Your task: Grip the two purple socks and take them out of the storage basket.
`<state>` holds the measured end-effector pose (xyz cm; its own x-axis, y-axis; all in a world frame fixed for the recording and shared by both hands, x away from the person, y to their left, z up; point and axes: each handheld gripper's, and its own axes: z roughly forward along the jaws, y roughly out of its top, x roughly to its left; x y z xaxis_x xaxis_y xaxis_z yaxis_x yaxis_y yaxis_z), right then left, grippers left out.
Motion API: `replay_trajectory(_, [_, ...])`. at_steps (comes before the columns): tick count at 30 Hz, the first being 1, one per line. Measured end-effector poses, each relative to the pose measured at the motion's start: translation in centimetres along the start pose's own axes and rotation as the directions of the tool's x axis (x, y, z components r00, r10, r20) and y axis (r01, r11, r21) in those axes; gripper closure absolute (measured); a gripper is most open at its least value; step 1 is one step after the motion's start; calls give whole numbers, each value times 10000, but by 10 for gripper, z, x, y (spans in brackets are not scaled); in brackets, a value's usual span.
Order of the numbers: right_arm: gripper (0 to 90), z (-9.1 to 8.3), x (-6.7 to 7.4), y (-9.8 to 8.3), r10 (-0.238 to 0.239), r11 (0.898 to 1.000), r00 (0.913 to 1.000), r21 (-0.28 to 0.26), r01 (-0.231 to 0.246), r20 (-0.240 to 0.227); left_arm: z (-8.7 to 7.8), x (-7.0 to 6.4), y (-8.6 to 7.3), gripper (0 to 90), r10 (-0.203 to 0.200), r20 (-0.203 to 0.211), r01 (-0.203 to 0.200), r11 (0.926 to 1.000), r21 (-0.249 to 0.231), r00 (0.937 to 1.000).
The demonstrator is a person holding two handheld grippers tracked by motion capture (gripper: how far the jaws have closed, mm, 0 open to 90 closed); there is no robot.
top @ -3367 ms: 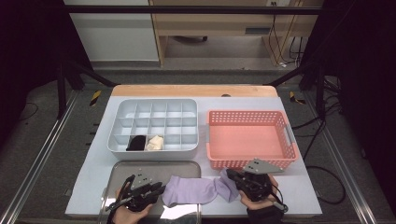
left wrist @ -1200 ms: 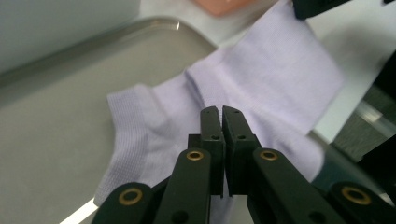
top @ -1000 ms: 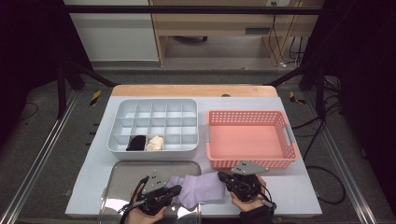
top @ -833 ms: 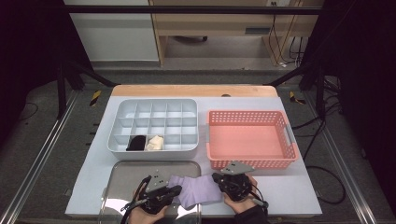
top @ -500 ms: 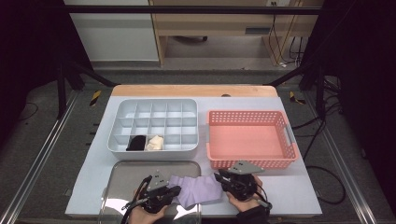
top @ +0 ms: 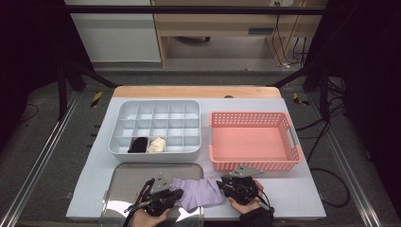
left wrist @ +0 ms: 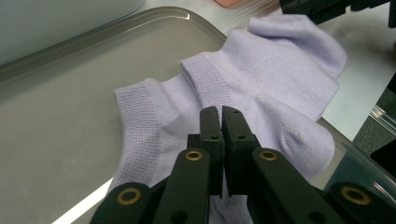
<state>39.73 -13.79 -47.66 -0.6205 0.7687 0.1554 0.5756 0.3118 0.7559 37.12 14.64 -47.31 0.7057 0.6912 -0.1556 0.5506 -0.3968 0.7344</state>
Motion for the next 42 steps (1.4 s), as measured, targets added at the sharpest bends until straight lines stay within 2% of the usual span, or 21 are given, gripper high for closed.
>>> replay_trajectory(5, [780, 7, 5, -1, -141, 9993, 9999, 351, 144, -88, 0, 0, 0, 871, -8, -7, 8, 10000, 5, 10000])
replay_trajectory(9, [872, 7, 6, -1, -105, 9987, 9997, 492, 117, -242, 0, 0, 0, 871, -8, -16, 8, 10000, 8, 10000])
replay_trajectory(12, [891, 4, 5, 2, -128, 9980, 9996, 611, 144, -258, 0, 0, 0, 871, -1, -30, 1, 10000, -7, 10000])
replay_trajectory(16, [890, -14, -2, 5, -246, 9995, 9993, 180, 241, 277, -1, 1, -1, 872, 7, -21, -7, 10000, -42, 10000])
replay_trajectory(18, [889, -23, -7, 3, -245, 9997, 9960, 107, 236, 858, -1, 1, -1, 872, -12, -24, 12, 10000, -59, 10000])
replay_trajectory(20, [888, -27, -12, -1, -54, 9996, 9918, 282, 18, 1275, -1, 1, 0, 872, -1, -4, 1, 10000, -70, 10000])
replay_trajectory(22, [882, -25, -15, -4, 183, 9976, 9898, 631, -275, 1415, 0, -1, 0, 872, 45, -16, -45, 9999, -101, 10000])
replay_trajectory(25, [849, -22, -12, -4, 12, 9967, 9898, 807, -128, 1422, -1, -1, 1, 871, 14, -15, -14, 9997, -246, 10000])
replay_trajectory(29, [797, -28, -14, -3, 58, 9994, 9913, 337, -104, 1316, -5, 0, 3, 870, -62, -2, 62, 9983, -577, 10000])
replay_trajectory(32, [783, -28, -20, -6, 323, 9991, 9931, 253, -353, 1127, -4, -1, 4, 869, 6, -39, -9, 9980, -634, 10000])
replay_trajectory(36, [762, -19, -23, -8, 482, 9977, 9947, 428, -522, 903, 2, -1, 4, 859, 53, -254, -66, 9988, -483, 9997])
replay_trajectory(39, [762, -16, -22, -8, 390, 9971, 9943, 616, -452, 991, 6, 0, 2, 821, 113, -340, -124, 9993, -339, 9994])
replay_trajectory(42, [798, -14, -21, -9, 337, 9963, 9948, 753, -409, 957, 8, -1, 0, 786, 196, -397, -207, 9994, -280, 9990])
